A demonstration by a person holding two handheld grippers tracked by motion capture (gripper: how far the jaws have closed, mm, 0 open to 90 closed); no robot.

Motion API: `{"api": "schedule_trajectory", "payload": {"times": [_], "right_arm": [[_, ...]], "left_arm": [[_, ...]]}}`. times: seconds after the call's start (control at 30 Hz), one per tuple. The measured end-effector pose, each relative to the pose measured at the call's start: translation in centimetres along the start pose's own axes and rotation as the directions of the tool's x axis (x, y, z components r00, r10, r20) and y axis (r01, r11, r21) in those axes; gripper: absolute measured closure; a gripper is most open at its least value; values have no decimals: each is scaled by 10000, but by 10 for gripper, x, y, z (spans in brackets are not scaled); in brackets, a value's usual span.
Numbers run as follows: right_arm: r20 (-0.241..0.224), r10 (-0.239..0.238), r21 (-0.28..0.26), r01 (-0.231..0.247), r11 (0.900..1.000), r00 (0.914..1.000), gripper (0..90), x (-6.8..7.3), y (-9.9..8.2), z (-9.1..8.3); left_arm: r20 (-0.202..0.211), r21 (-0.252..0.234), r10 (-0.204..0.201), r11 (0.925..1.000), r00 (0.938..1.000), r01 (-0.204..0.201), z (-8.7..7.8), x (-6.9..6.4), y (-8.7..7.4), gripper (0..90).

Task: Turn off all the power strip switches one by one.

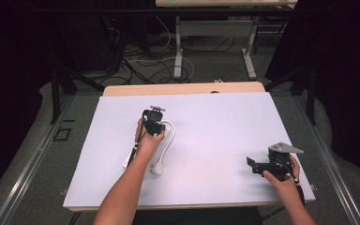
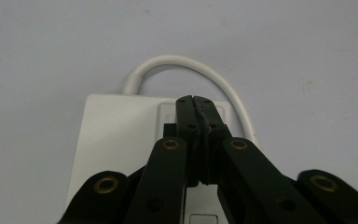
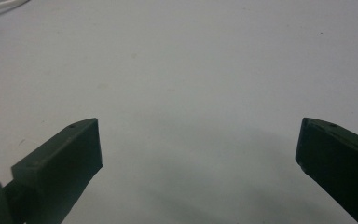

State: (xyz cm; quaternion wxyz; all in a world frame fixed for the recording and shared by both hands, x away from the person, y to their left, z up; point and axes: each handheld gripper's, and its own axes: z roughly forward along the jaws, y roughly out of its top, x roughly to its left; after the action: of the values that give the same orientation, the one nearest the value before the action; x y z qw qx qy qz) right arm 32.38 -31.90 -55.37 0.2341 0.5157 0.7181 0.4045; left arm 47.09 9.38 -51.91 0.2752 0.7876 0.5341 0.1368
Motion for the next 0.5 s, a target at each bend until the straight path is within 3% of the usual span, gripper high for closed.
{"api": "schedule_trajectory", "payload": {"times": [0.37,0.5], "right_arm": [[33,-79,12,79,10000,10000,0,0,1,0],[10,-46,-34,46,10000,10000,0,0,0,1]], "left_arm": [[297,-41,-78,10000,9995,79,-6,5,0,900],[404,-114,-286,9995,9988,290,-8,8,0,900]]}}
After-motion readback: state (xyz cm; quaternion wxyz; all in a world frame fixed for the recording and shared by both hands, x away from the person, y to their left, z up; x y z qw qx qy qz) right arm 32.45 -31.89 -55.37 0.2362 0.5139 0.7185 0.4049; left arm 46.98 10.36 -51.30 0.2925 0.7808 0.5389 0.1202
